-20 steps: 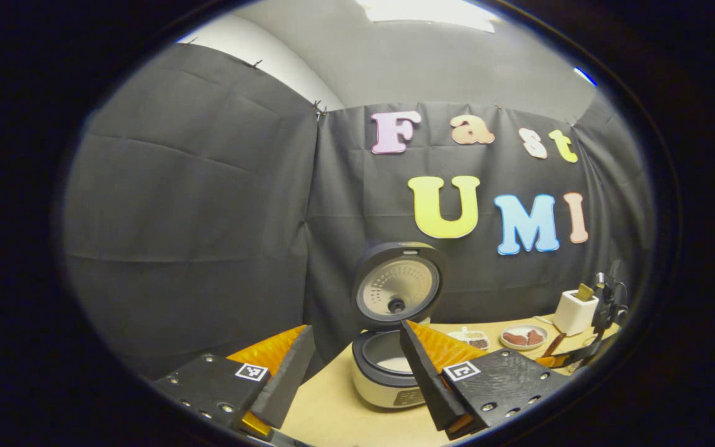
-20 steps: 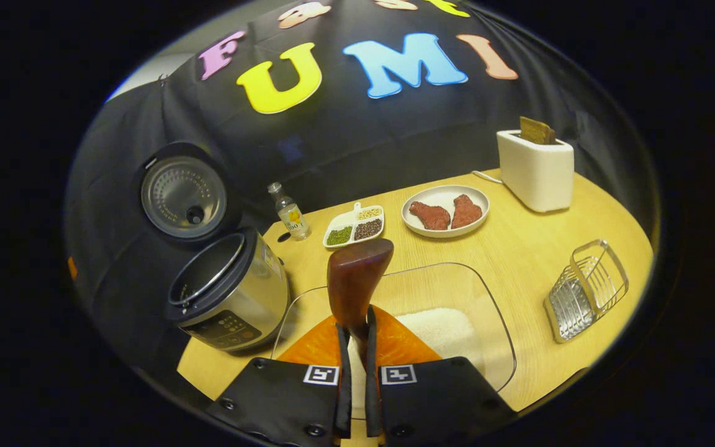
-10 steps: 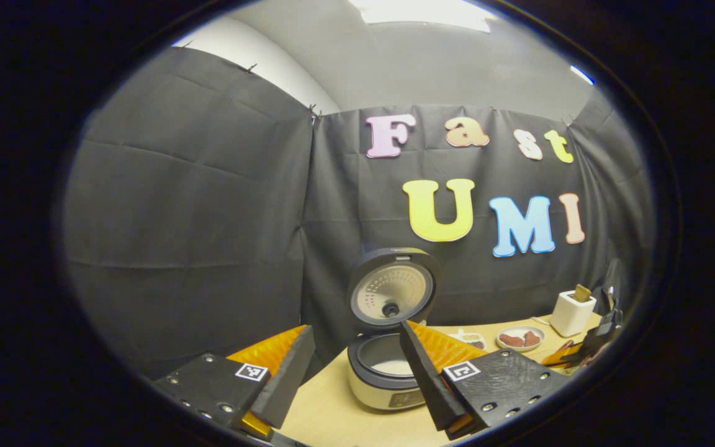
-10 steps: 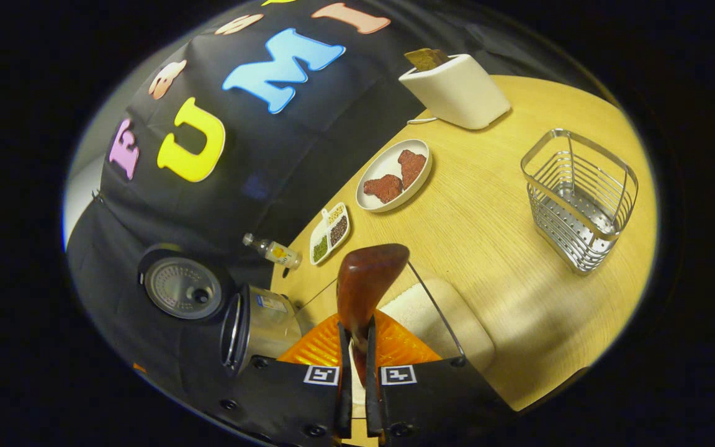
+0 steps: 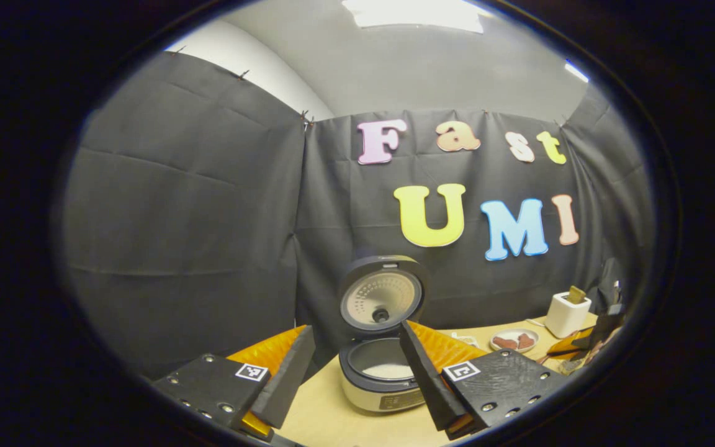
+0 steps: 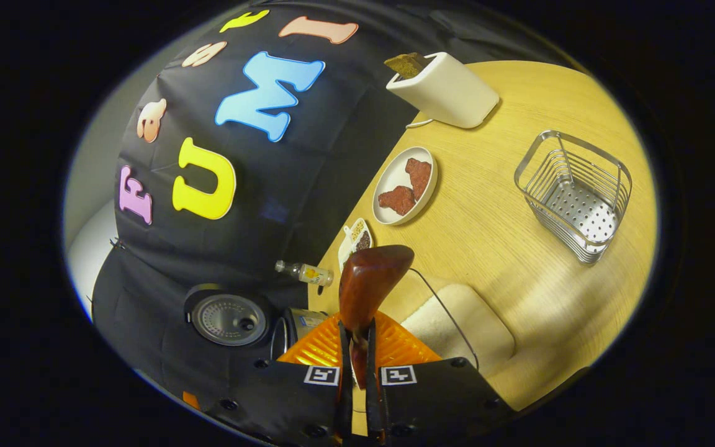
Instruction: Close the left gripper, press the button to open the rice cooker; take a wooden spoon from the chopstick holder with the right hand, scoop a spoonful of rice and pour it into the rice cooker, then put the wooden spoon back into the chopstick holder.
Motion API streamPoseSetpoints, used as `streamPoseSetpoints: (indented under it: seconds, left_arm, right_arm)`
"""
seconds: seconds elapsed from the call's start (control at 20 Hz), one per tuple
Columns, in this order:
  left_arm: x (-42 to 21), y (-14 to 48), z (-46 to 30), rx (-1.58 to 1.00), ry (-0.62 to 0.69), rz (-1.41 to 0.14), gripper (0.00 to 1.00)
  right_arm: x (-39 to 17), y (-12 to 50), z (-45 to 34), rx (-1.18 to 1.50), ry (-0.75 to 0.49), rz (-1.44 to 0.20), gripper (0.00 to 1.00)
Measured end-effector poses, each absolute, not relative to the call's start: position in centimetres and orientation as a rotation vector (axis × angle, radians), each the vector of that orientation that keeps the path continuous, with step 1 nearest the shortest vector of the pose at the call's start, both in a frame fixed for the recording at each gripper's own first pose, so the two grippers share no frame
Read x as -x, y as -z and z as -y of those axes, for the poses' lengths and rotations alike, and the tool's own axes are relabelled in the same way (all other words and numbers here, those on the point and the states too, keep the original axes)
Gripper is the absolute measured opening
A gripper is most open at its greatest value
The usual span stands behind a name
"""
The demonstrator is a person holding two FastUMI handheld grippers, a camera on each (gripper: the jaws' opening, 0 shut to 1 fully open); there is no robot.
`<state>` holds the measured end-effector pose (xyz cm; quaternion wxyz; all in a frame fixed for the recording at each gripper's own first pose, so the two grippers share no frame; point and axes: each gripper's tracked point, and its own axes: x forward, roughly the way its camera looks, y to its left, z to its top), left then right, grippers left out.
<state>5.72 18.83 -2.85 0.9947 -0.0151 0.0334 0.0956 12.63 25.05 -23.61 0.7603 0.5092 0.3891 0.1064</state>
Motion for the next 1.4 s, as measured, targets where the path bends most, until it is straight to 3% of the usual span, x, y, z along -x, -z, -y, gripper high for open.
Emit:
streamPoseSetpoints:
  seconds: [0.3, 0.75, 1.4]
  left_arm:
    - [-4.7, 2.6, -19.8, 0.038, -0.211, -0.06, 0.87]
    - [-3.0, 3.2, -22.8, 0.044, -0.261, -0.066, 0.85]
    - [-0.8, 5.4, -28.5, 0.065, -0.368, -0.088, 0.87]
  right_arm:
    - [-13.3, 20.4, -25.5, -1.231, -0.257, -0.825, 0.07]
    - [-15.3, 15.1, -30.5, -1.342, -0.349, -0.814, 0.1]
    - [-17.5, 12.3, -42.7, -1.251, -0.507, -0.823, 0.07]
